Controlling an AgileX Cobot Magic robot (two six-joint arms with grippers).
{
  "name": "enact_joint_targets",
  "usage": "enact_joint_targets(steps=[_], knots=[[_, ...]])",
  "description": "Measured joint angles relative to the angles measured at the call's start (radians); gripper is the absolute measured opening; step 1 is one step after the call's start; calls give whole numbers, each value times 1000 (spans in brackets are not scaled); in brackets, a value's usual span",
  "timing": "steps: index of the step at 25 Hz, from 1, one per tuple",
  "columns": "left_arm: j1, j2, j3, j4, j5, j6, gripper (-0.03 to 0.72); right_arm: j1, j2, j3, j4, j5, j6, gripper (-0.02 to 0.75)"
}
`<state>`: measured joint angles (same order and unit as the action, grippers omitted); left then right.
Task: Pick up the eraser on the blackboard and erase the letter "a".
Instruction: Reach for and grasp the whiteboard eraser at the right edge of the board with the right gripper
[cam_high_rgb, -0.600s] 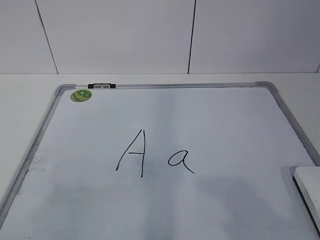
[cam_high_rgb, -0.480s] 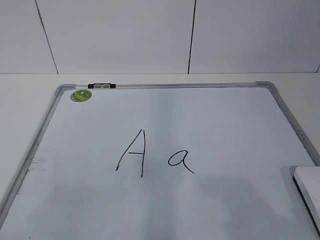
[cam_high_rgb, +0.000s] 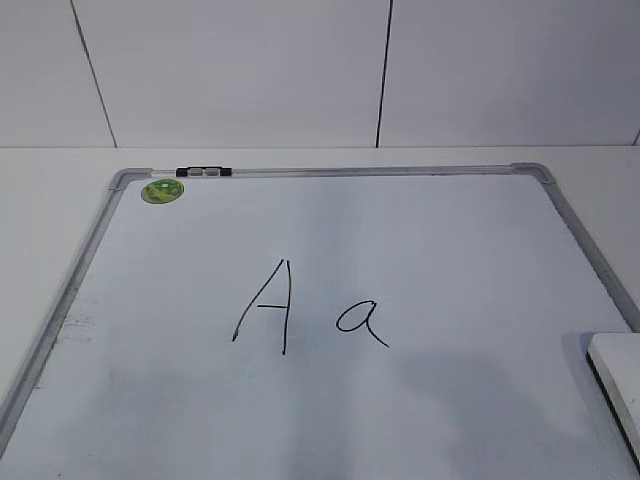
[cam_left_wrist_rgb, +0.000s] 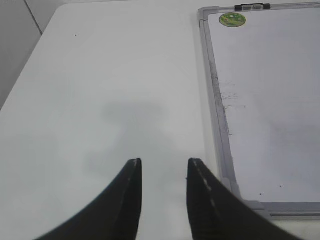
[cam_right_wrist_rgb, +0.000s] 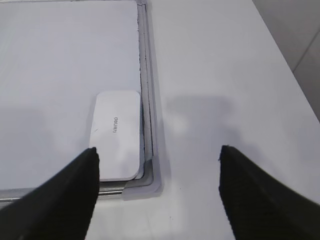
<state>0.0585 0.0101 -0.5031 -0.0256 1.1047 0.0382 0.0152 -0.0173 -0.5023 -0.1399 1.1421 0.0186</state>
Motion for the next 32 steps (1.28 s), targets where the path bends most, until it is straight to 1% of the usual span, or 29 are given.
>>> enact_joint_targets(steps=[2, 6, 13, 19, 23, 30, 32], knots=[[0, 0, 0, 0, 0, 0, 235, 0, 0, -13, 16, -21, 2, 592], [0, 0, 0, 0, 0, 0, 235, 0, 0, -25, 95, -69, 10, 592], [0, 0, 0, 0, 0, 0, 235, 0, 21, -25, 111, -74, 12, 592], [0, 0, 0, 0, 0, 0, 235, 0, 157, -32, 102, -74, 7, 592], [0, 0, 0, 0, 0, 0, 235, 4, 272, -66, 100, -74, 5, 592], [0, 0, 0, 0, 0, 0, 235, 40, 449, -122, 89, -71, 0, 592], [0, 0, 0, 0, 0, 0, 236, 56, 512, -138, 89, -47, 0, 592]])
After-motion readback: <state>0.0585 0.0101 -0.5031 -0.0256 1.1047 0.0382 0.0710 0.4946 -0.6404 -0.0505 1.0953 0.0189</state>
